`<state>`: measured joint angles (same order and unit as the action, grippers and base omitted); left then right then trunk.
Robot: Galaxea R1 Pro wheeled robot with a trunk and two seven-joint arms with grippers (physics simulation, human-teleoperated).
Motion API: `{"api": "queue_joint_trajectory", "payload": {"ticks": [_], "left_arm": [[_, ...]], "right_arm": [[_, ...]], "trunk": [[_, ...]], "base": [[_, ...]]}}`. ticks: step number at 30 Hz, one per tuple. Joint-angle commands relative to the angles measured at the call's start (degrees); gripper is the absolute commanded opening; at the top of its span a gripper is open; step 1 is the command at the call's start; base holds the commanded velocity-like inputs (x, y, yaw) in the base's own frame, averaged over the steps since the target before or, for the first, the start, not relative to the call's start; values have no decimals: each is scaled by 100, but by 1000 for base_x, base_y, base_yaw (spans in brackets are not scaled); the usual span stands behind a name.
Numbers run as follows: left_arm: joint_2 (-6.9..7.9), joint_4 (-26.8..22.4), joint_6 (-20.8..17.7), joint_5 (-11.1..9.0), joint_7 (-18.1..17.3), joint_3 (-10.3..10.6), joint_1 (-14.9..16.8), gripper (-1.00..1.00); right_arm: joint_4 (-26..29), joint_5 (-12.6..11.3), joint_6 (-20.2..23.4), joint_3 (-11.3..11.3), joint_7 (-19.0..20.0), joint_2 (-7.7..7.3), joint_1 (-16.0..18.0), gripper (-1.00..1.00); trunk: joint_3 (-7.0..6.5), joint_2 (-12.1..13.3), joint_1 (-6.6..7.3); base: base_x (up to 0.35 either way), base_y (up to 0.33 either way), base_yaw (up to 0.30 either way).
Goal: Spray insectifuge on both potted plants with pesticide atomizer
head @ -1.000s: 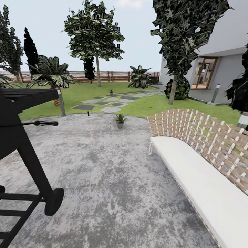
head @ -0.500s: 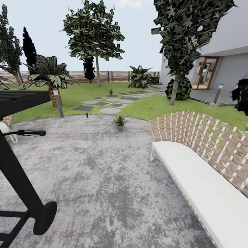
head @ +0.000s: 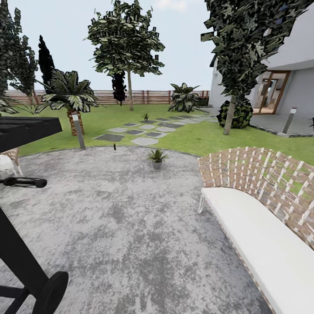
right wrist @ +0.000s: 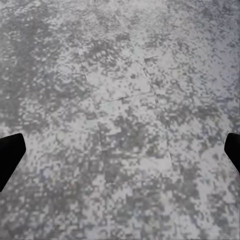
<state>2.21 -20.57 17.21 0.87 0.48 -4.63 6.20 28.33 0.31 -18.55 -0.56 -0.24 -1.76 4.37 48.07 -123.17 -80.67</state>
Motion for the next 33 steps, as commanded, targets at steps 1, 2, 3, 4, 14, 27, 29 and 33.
{"api": "queue_joint_trajectory", "payload": {"ticks": [1,2,3,4,14,27,29,33], "left_arm": [[-2,7,20,10,5,-12,4,100],[-2,7,20,10,5,-12,4,100],[-2,6,20,10,5,-12,4,100],[-2,6,20,10,5,-12,4,100],[-2,5,20,10,5,-12,4,100],[-2,6,20,10,5,-12,4,100],[-2,2,20,10,5,-12,4,100],[-2,6,20,10,5,-12,4,100]], "right_arm": [[-3,4,-17,-5,-2,1,2,100],[-3,4,-17,-5,-2,1,2,100],[-3,4,-16,-5,-2,1,2,100],[-3,5,-16,-5,-2,1,2,100],[-3,4,-16,-5,-2,1,2,100],[-3,5,-17,-5,-2,1,2,100],[-3,6,-17,-5,-2,1,2,100],[-3,5,-17,-5,-2,1,2,100]], "trunk": [[5,-2,-2],[5,-2,-2],[5,-2,-2],[5,-2,-2],[5,-2,-2],[5,-2,-2],[5,-2,-2],[5,-2,-2]], "base": [[336,0,64],[336,0,51],[336,0,33],[336,0,21],[336,0,3],[336,0,0],[336,0,0],[336,0,0]]}}
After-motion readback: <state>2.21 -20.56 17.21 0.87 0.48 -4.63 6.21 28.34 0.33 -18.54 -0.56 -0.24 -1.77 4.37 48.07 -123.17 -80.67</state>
